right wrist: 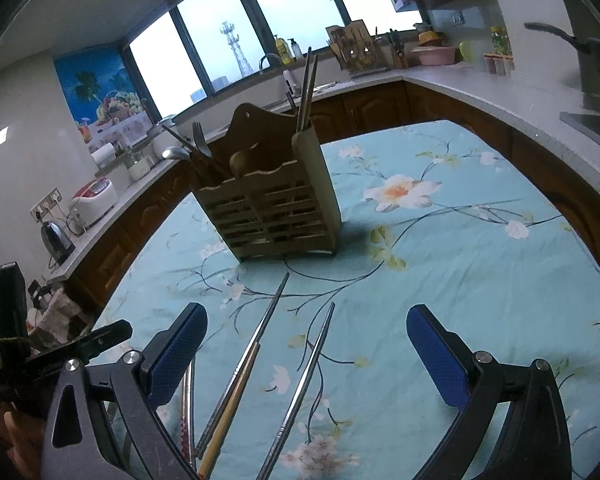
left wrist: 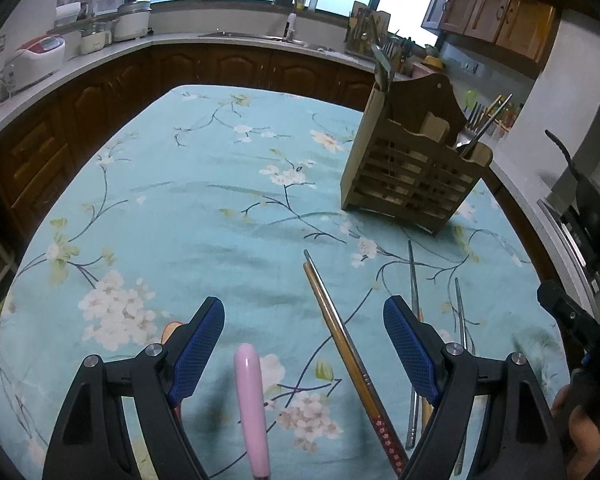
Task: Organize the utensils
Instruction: 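Move both open tools back over the loose utensils, then grasp a metal chopstick with the left tool while the right tool grasps another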
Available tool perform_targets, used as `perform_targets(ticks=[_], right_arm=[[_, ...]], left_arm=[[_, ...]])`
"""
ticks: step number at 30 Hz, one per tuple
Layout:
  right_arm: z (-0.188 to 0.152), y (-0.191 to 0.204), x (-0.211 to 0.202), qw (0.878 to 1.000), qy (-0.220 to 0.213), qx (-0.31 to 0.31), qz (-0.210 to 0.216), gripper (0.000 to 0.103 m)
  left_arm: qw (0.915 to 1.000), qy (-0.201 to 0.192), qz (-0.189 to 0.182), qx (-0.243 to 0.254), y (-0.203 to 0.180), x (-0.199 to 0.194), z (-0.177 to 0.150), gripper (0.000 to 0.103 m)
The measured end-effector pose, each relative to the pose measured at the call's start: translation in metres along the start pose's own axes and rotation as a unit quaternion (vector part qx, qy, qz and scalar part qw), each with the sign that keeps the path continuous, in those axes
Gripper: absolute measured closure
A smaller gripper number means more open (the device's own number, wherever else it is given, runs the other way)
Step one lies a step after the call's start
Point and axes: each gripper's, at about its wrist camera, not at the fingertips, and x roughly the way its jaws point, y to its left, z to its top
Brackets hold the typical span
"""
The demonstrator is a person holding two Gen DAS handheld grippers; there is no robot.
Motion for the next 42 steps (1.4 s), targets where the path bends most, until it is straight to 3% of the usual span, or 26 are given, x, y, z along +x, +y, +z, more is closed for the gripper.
perform_targets(ticks=[10, 13, 16, 26, 31, 33, 35, 38, 42], right_arm=[[-0.003, 0.001, 0.020, 1.000, 0.027, -0.004, -0.008, 0.003], [-0.003, 0.003, 0.026, 0.999, 0.035, -0.010, -0.013, 0.003], [-0.003, 0.006, 0.034, 0.999, 0.045, -0.014, -0.013, 0.012], [-0.009, 0.004, 0.070, 0.995, 0.099, -0.018, -0.028, 0.045], [-0.010, 0.002, 0.087, 0.992, 0.121, -0.019, -0.035, 0.056], [-0.010, 0.001, 0.092, 0.991, 0.129, -0.019, -0.038, 0.062], [-0.008, 0.001, 0.094, 0.991, 0.129, -0.022, -0.041, 0.066], [-0.005, 0.000, 0.097, 0.990, 0.134, -0.022, -0.047, 0.073], [-0.002, 0.000, 0.102, 0.989, 0.137, -0.025, -0.051, 0.079]], left_arm=[[0.9997, 0.019, 0.005, 0.018, -0.006, 0.025, 0.008, 0.023], [0.9995, 0.023, 0.005, 0.021, -0.008, 0.032, 0.013, 0.028], [0.9993, 0.030, 0.002, 0.022, -0.009, 0.043, 0.018, 0.037], [0.9974, 0.064, -0.007, 0.034, -0.011, 0.085, 0.041, 0.054], [0.9952, 0.085, -0.009, 0.047, -0.016, 0.111, 0.051, 0.057], [0.9936, 0.099, -0.011, 0.054, -0.020, 0.121, 0.052, 0.065], [0.9920, 0.110, -0.014, 0.061, -0.023, 0.131, 0.052, 0.081], [0.9903, 0.109, -0.014, 0.084, -0.030, 0.138, 0.051, 0.097], [0.9896, 0.109, -0.026, 0.090, -0.035, 0.145, 0.051, 0.099]])
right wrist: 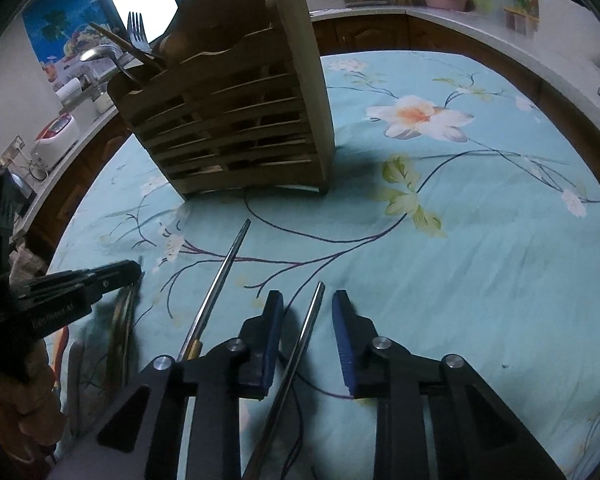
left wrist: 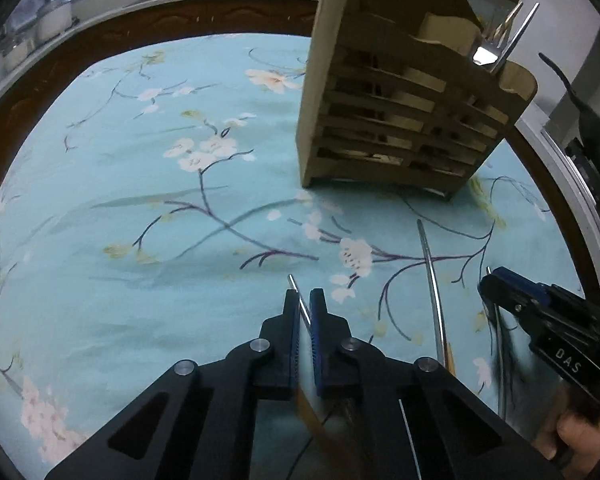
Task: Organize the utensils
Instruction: 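Grasp a metal chopstick with the left tool while the right tool grasps another, then lift both metal chopsticks and carry them above the wooden holder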
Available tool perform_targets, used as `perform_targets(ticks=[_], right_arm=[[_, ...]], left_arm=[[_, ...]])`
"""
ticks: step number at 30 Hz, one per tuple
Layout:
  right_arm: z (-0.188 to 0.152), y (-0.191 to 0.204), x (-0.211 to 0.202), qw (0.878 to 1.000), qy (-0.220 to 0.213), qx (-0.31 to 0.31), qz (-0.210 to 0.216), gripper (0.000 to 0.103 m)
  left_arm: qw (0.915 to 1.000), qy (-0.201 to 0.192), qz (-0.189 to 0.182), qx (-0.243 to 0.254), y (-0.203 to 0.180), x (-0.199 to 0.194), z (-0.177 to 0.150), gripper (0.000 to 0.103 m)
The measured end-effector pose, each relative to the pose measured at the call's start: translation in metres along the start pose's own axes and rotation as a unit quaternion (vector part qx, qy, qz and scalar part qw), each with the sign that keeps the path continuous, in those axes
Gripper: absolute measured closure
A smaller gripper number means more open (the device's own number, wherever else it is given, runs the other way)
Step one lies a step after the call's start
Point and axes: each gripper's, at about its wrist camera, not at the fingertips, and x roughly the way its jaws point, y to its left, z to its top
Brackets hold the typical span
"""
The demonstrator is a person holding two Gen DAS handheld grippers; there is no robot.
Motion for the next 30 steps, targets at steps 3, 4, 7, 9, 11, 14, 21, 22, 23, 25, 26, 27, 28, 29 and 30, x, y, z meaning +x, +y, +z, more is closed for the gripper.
perform_targets(ticks=[3, 4, 7, 9, 11, 14, 21, 22, 23, 25, 26, 27, 28, 29, 30], right_arm=[[0.003, -0.001, 0.003, 1.000, 0.002, 0.000, -0.001, 0.094], [0.003, -0.002, 0.003, 1.000, 0.003, 0.004, 0.004, 0.095], [0.003, -0.004, 0.003, 1.000, 0.004, 0.004, 0.011, 0.096], [0.003, -0.004, 0.003, 1.000, 0.006, 0.005, 0.014, 0.095], [0.004, -0.005, 0.003, 1.000, 0.009, 0.007, 0.017, 0.095], [0.005, -0.006, 0.004, 1.000, 0.010, 0.010, 0.019, 0.094], [0.008, -0.005, 0.006, 1.000, 0.016, 0.003, 0.018, 0.093], [0.009, -0.005, 0.006, 1.000, 0.016, 0.001, 0.018, 0.093], [0.009, -0.004, 0.007, 1.000, 0.015, -0.001, 0.018, 0.094], [0.009, -0.006, 0.006, 1.000, 0.015, 0.001, 0.021, 0.095], [0.009, -0.006, 0.006, 1.000, 0.014, 0.003, 0.022, 0.096], [0.009, -0.007, 0.005, 1.000, 0.014, 0.005, 0.025, 0.096], [0.008, -0.008, 0.003, 0.999, 0.012, 0.008, 0.029, 0.096], [0.009, -0.008, 0.001, 0.999, 0.010, 0.010, 0.032, 0.097], [0.009, -0.008, -0.002, 0.999, 0.007, 0.012, 0.034, 0.097]], left_arm=[[0.9999, -0.004, -0.009, 0.007, -0.003, 0.000, 0.000, 0.102], [0.9999, -0.004, -0.009, 0.009, -0.003, -0.001, 0.000, 0.103], [0.9998, 0.003, -0.016, 0.015, -0.003, 0.000, -0.001, 0.103], [0.9998, 0.006, -0.013, 0.014, -0.002, 0.000, 0.001, 0.102], [0.9997, 0.011, -0.015, 0.013, -0.002, 0.002, 0.003, 0.095], [0.9997, 0.015, -0.014, 0.013, -0.005, 0.002, 0.006, 0.082], [0.9988, 0.015, 0.009, 0.047, -0.022, 0.011, 0.014, 0.094], [0.9988, 0.016, 0.006, 0.046, -0.021, 0.012, 0.014, 0.098], [0.9988, 0.016, 0.004, 0.047, -0.022, 0.011, 0.014, 0.098], [0.9989, 0.015, 0.001, 0.045, -0.021, 0.008, 0.013, 0.098], [0.9990, 0.012, -0.002, 0.042, -0.021, 0.005, 0.012, 0.099], [0.9991, 0.007, -0.005, 0.040, -0.020, 0.001, 0.011, 0.099], [0.9992, 0.001, -0.008, 0.039, -0.021, -0.005, 0.011, 0.099], [0.9993, -0.005, -0.011, 0.037, -0.019, -0.011, 0.011, 0.099], [0.9992, -0.011, -0.014, 0.035, -0.019, -0.018, 0.010, 0.099]])
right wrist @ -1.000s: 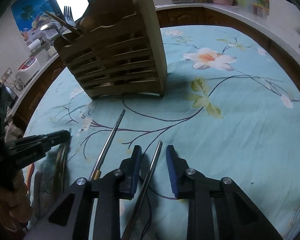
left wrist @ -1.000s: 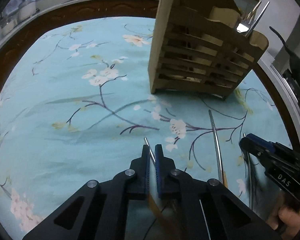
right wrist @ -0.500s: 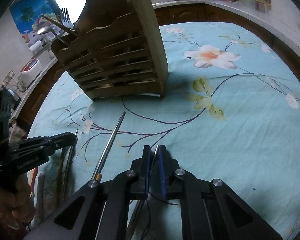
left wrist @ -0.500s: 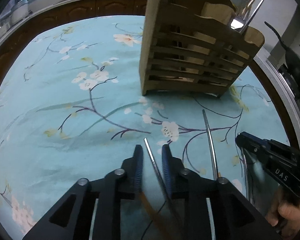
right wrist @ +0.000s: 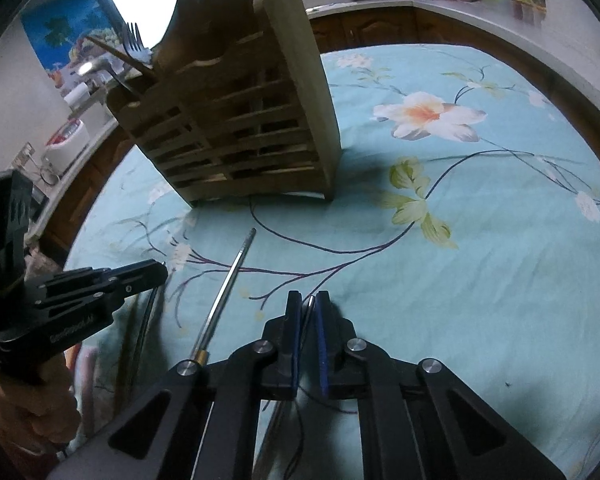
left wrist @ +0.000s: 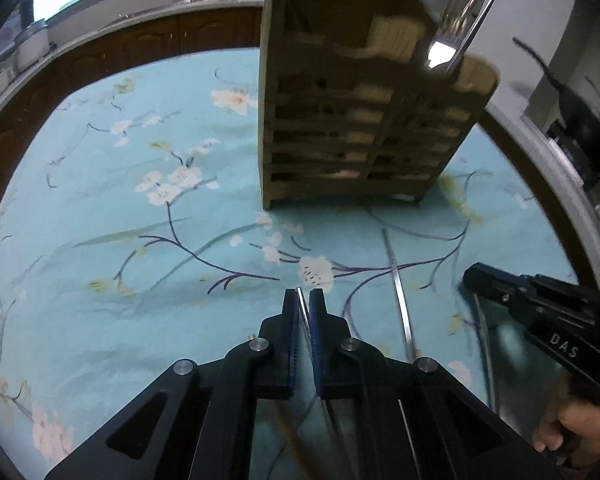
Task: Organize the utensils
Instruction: 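Lift both metal chopsticks and carry them above the wooden holder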
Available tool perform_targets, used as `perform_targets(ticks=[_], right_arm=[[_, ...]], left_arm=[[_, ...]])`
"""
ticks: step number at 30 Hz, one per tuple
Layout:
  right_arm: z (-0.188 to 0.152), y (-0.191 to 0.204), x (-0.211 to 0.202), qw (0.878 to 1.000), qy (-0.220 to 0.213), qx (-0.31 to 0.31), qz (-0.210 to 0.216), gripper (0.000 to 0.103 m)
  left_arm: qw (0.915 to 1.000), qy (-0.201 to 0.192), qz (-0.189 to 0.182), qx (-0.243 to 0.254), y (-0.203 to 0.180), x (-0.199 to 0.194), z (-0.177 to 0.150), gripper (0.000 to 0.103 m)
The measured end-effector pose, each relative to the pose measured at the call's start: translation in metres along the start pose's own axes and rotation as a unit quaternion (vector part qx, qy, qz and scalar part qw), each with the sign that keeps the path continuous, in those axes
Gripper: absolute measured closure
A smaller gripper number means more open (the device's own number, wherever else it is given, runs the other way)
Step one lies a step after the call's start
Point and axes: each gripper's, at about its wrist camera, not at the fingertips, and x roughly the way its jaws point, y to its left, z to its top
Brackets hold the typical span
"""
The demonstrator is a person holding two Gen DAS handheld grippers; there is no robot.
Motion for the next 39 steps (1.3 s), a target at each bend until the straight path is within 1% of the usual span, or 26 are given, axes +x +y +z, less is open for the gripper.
perform_targets(ticks=[5, 9, 14, 21, 28, 37, 39], right_arm=[[0.002, 0.009, -0.026, 1.000, -0.023, -0.009, 0.016, 0.098], [0.005, 0.015, -0.051, 0.998, -0.047, -0.010, 0.033, 0.099], [0.007, 0.023, -0.079, 0.995, -0.084, -0.014, 0.046, 0.099], [0.009, 0.029, -0.107, 0.991, -0.119, -0.020, 0.051, 0.100], [0.011, 0.035, -0.133, 0.987, -0.151, -0.026, 0.056, 0.099], [0.014, 0.037, -0.151, 0.982, -0.176, -0.033, 0.056, 0.099], [0.015, 0.038, -0.155, 0.981, -0.181, -0.034, 0.056, 0.099]], left_arm=[[0.9990, -0.039, -0.013, -0.017, -0.001, -0.040, -0.006, 0.100], [0.9965, -0.072, -0.026, -0.033, 0.002, -0.077, -0.018, 0.100], [0.9928, -0.107, -0.031, -0.045, 0.004, -0.121, -0.036, 0.101], [0.9879, -0.145, -0.029, -0.048, 0.002, -0.169, -0.057, 0.101], [0.9839, -0.170, -0.027, -0.048, -0.003, -0.198, -0.068, 0.101], [0.9775, -0.203, -0.024, -0.054, 0.001, -0.222, -0.074, 0.101], [0.9780, -0.200, -0.024, -0.054, 0.002, -0.224, -0.074, 0.101]])
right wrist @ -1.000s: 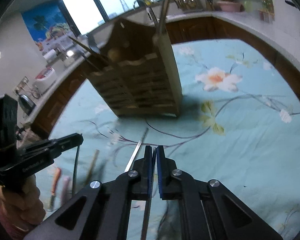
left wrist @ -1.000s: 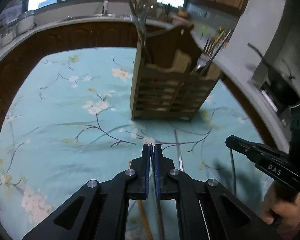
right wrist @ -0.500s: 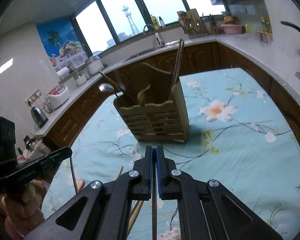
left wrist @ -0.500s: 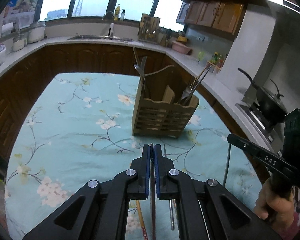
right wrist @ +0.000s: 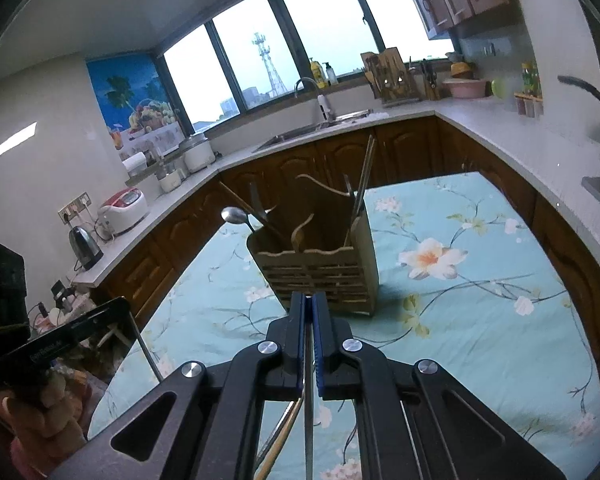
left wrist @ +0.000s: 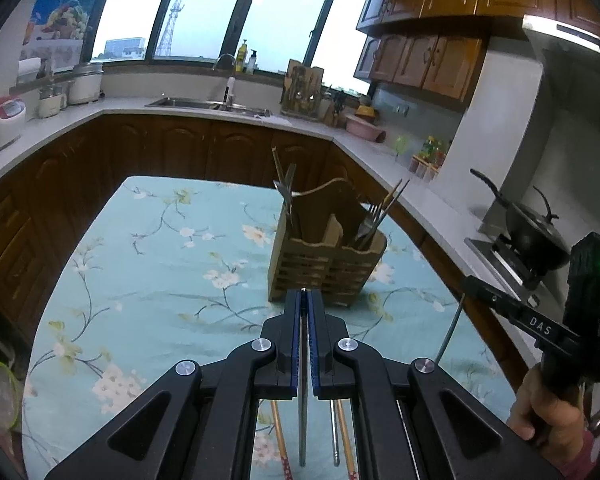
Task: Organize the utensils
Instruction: 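Lift both metal chopsticks and carry them above the wooden holder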
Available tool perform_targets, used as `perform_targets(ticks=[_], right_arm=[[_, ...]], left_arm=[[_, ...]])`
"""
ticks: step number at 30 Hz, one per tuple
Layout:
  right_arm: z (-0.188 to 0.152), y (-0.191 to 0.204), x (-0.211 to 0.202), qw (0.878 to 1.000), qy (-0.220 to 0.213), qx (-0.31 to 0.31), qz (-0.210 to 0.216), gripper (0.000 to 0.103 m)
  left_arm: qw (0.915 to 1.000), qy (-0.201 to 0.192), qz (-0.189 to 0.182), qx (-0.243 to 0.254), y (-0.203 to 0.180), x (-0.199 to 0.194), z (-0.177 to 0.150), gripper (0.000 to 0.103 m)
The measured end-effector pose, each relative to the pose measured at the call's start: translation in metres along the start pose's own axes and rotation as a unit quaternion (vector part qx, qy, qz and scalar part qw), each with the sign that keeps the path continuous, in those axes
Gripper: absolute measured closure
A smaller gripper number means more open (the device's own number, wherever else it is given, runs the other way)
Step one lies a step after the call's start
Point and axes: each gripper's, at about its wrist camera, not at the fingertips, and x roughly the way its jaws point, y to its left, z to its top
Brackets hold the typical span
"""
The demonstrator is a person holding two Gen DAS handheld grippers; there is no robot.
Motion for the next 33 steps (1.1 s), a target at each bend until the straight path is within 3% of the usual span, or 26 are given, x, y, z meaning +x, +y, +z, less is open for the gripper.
perform_targets(ticks=[19, 33], right_arm=[[0.030, 0.002, -0.011, 0.998, -0.054, -0.015, -0.007, 0.099], [0.086, 0.002, -0.015, 0.992, -0.122, -0.025, -0.007, 0.099]], left_arm=[[0.9965, -0.078, -0.004, -0.029, 0.011, -0.015, 0.022, 0.101], [0.9891, -0.143, -0.013, -0.034, 0.011, 0.010, 0.056, 0.101]])
